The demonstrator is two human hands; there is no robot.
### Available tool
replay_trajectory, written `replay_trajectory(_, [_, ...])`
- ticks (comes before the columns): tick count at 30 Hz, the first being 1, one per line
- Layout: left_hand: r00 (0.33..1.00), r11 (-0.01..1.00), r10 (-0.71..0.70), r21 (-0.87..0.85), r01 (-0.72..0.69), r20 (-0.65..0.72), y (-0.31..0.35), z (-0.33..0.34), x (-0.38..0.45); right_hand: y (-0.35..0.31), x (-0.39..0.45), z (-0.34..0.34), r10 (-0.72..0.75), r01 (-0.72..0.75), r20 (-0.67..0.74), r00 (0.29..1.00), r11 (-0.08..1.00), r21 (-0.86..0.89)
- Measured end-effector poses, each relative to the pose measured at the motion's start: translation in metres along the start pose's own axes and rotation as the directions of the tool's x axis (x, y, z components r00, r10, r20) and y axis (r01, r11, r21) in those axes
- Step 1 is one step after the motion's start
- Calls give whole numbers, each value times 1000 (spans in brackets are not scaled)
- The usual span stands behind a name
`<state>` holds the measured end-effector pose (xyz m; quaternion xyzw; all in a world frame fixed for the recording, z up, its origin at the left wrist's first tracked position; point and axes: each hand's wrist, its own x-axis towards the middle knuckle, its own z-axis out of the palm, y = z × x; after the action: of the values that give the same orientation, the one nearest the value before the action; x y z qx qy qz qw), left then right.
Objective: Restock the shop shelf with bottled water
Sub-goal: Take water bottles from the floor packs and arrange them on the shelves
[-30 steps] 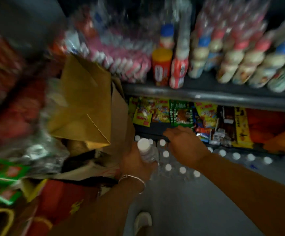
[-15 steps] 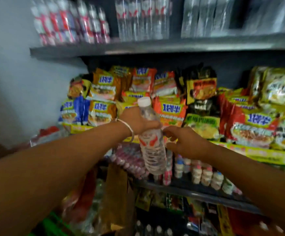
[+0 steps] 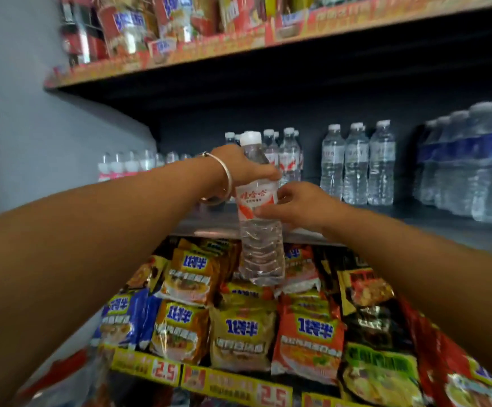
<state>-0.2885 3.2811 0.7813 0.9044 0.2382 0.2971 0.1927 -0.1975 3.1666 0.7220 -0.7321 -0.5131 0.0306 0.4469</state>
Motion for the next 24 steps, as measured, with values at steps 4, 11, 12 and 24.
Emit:
replay_trajectory(4, [999, 997, 4, -83, -8, -46, -5, -27, 55, -21, 65, -10, 14, -13, -30, 999, 999, 48])
replay_trajectory(11, [998, 971, 18, -237, -33, -63, -39, -42, 139, -24, 166, 0, 26, -2, -133, 991, 984, 179])
replay_trajectory(12, [998, 972, 13, -232, -27, -58, -46, -42, 149, -21, 180, 5, 33, -5, -155, 987, 984, 176])
replay_trajectory(24, [990, 989, -107, -92, 116, 91, -178, 15, 240, 31, 316, 67, 180, -127, -232, 956, 966, 225])
